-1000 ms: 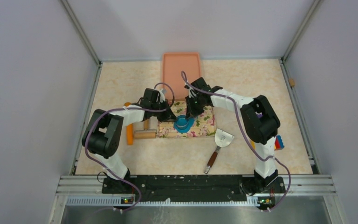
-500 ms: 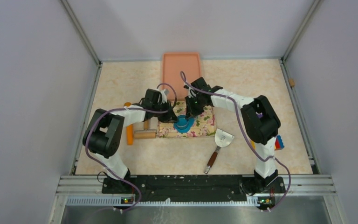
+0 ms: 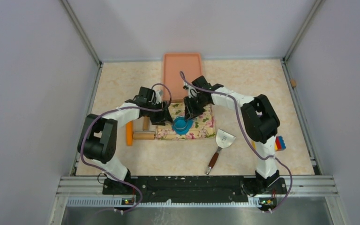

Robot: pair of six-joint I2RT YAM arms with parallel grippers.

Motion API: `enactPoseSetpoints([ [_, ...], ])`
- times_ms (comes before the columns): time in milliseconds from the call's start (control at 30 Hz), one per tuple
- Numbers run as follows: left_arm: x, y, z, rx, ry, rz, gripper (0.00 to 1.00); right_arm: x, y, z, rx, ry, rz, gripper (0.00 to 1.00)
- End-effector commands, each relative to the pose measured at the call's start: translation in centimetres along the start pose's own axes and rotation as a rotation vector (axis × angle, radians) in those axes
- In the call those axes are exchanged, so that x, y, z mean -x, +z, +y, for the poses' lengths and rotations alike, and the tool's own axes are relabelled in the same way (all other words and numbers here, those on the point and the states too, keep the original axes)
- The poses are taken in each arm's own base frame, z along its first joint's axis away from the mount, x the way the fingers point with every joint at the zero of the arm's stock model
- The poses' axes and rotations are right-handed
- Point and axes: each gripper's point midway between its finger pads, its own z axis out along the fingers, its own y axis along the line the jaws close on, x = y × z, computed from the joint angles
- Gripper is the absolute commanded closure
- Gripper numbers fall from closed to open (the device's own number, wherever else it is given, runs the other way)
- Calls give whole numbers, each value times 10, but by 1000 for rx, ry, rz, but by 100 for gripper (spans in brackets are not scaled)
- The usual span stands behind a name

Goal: Roll out the dumpling wrappers from the dough

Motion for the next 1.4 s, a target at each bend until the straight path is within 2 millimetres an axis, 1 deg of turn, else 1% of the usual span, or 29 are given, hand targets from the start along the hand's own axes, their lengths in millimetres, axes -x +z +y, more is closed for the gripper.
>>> enactPoseSetpoints([
  [0, 24, -36, -10, -22, 46, -65, 43, 35, -38, -5, 17, -19, -90, 65],
  [67, 32, -43, -15, -40, 61, -97, 43, 41, -50, 0, 42, -32, -118, 63],
  [133, 34, -46, -18, -57, 94, -110, 43, 44, -58, 7, 74, -51, -135, 60],
  [200, 32, -47, -19, -81, 156, -106, 43, 43, -64, 12, 93, -73, -138, 60],
  [300, 26, -48, -15, -105, 287, -85, 45, 41, -75, 14, 94, -110, -153, 60],
  [367, 22, -46, -7, -87, 330, -74, 45, 39, -83, 16, 110, -130, -164, 60],
  [433, 19, -42, -3, -79, 328, -70, 48, 36, -90, 14, 104, -146, -176, 60],
  [533, 24, -33, 4, -46, 274, -92, 53, 33, -106, 12, 61, -200, -201, 60],
  [567, 28, -31, 7, -33, 254, -102, 53, 32, -112, 11, 48, -214, -206, 60],
  [733, 40, -16, 12, 6, 253, -97, 46, 18, -144, 1, -29, -285, -205, 61],
  [833, 42, -9, 12, 11, 284, -74, 45, 17, -167, -8, -63, -273, -234, 61],
  [933, 39, -2, 12, -8, 291, -52, 47, 20, -185, -16, -89, -253, -276, 61],
  [1033, 30, 6, 1, -101, 261, -21, 51, 18, -194, -21, -110, -242, -295, 61],
  [1100, 25, 10, -5, -142, 244, -6, 56, 15, -194, -24, -115, -235, -296, 61],
  [1167, 22, 14, -4, -124, 251, 0, 58, 13, -194, -25, -116, -230, -293, 61],
  [1300, 21, 20, 7, -61, 255, 10, 64, 12, -194, -27, -120, -226, -294, 62],
  [1367, 18, 21, 6, -73, 245, 21, 67, 11, -194, -27, -121, -226, -296, 62],
])
